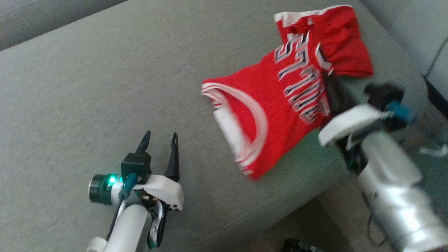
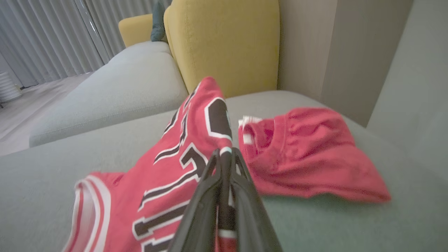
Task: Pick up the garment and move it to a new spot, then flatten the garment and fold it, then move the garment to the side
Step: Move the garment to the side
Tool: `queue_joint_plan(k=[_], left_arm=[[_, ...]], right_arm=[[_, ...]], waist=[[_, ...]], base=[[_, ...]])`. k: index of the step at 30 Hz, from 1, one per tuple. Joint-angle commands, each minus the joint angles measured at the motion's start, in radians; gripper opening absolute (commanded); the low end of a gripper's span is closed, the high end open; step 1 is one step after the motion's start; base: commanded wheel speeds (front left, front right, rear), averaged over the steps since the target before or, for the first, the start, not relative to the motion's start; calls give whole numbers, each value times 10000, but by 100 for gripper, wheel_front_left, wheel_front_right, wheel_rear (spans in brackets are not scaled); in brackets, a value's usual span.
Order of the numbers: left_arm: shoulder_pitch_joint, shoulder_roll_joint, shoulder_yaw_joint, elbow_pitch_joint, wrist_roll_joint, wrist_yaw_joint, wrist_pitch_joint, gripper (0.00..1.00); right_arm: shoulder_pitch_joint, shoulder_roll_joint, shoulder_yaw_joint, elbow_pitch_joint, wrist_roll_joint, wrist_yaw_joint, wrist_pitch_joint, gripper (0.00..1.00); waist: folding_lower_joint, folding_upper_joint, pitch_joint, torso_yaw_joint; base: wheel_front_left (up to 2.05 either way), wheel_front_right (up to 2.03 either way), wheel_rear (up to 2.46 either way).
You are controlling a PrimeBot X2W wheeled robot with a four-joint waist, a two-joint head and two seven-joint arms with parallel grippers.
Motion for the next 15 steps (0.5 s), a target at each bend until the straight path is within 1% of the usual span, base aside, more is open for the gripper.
queue_joint_plan(k=[1, 4, 8, 11, 14, 15], left_arm=[[-301, 47, 282, -289, 112, 39, -122, 100], [-382, 47, 297, -281, 183, 45, -122, 100], [-450, 47, 302, -314, 261, 43, -122, 100], [-459, 47, 335, -355, 283, 54, -122, 100], [-443, 47, 365, -394, 281, 81, -122, 100], [-443, 47, 365, -394, 281, 81, -122, 100]], right_arm=[[-741, -152, 37, -119, -221, 65, -82, 0], [-1613, -401, -384, 529, -619, 65, -94, 0], [-2656, -1081, -1343, 1565, -1432, 65, -123, 0], [-3145, -1618, -2213, 2154, -1963, 65, -140, 0], [-3392, -2085, -3127, 2361, -2418, 65, -146, 0], [-3392, -2085, -3127, 2361, -2418, 65, -146, 0]], waist=[[0, 0, 261, 423], [0, 0, 463, 823], [0, 0, 681, 1258], [0, 0, 778, 1430], [0, 0, 818, 1488], [0, 0, 818, 1488]], base=[[0, 0, 0], [0, 0, 0], [0, 0, 0], [0, 0, 0], [0, 0, 0], [0, 0, 0]])
